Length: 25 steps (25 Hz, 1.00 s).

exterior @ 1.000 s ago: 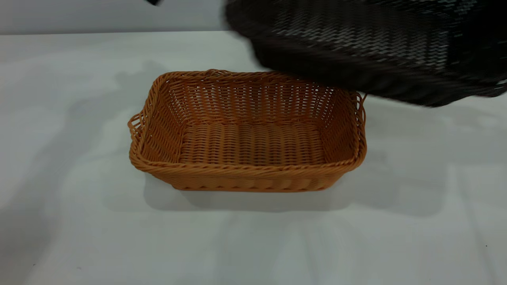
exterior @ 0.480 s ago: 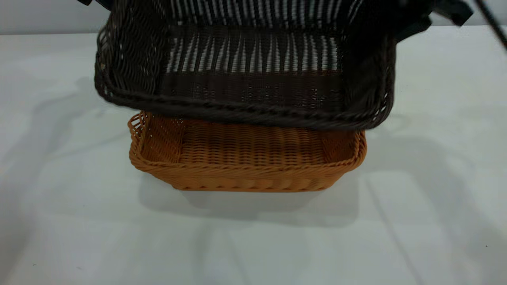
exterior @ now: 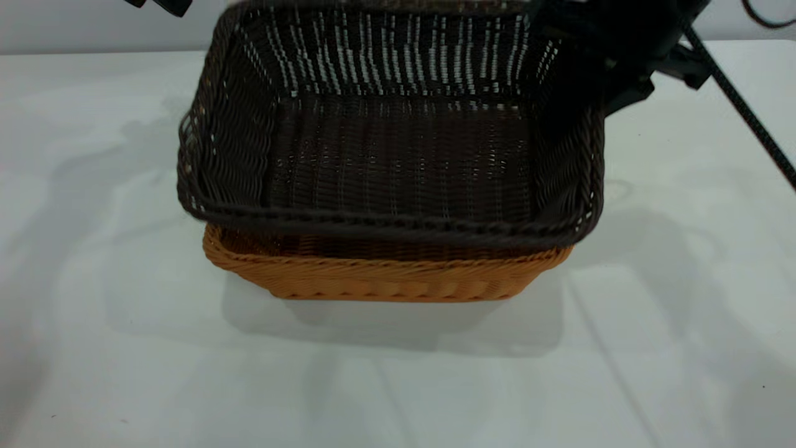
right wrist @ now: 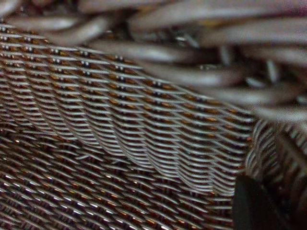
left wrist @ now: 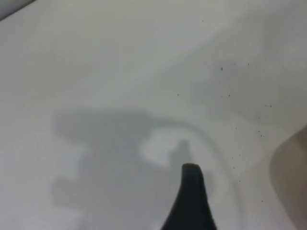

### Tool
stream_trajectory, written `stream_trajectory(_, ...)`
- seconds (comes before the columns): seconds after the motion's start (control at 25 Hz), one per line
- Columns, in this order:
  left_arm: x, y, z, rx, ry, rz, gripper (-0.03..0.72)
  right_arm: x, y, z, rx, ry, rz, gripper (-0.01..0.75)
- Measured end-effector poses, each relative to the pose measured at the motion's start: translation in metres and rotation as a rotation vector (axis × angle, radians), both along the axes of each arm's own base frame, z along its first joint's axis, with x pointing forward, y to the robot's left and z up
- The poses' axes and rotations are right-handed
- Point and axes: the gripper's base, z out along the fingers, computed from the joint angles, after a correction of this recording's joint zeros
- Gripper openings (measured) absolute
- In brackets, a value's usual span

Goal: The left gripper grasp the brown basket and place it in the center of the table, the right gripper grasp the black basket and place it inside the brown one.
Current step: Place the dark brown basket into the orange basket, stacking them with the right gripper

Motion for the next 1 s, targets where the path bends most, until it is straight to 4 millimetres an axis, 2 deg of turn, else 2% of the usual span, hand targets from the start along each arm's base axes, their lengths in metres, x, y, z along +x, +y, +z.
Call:
stream_trajectory(0.12, 0.000, 0.000, 0.000, 0.000, 0.000, -0.001, 0.530, 0.000, 0.000, -0.008, -0.006, 0.015, 0.010, 0.083)
stream_trajectory(0.48, 0.000, 0.000, 0.000, -0.003, -0.001, 0.001, 0.530, 0.001, 0.006, -0.008, -0.012, -0.025, 0.019, 0.083)
stream_trajectory(0.8, 0.000, 0.000, 0.000, -0.003, -0.001, 0.001, 0.530, 0.004, 0.007, -0.025, -0.012, 0.003, -0.006, 0.096)
stream_trajectory(0.92, 0.000, 0.000, 0.000, -0.003, -0.001, 0.001, 0.530, 0.004, 0.007, -0.025, -0.010, -0.004, -0.004, 0.143)
stream_trajectory(1.0, 0.000, 0.000, 0.000, -0.003, -0.001, 0.001, 0.530, 0.004, 0.007, -0.025, -0.005, -0.004, -0.006, 0.221)
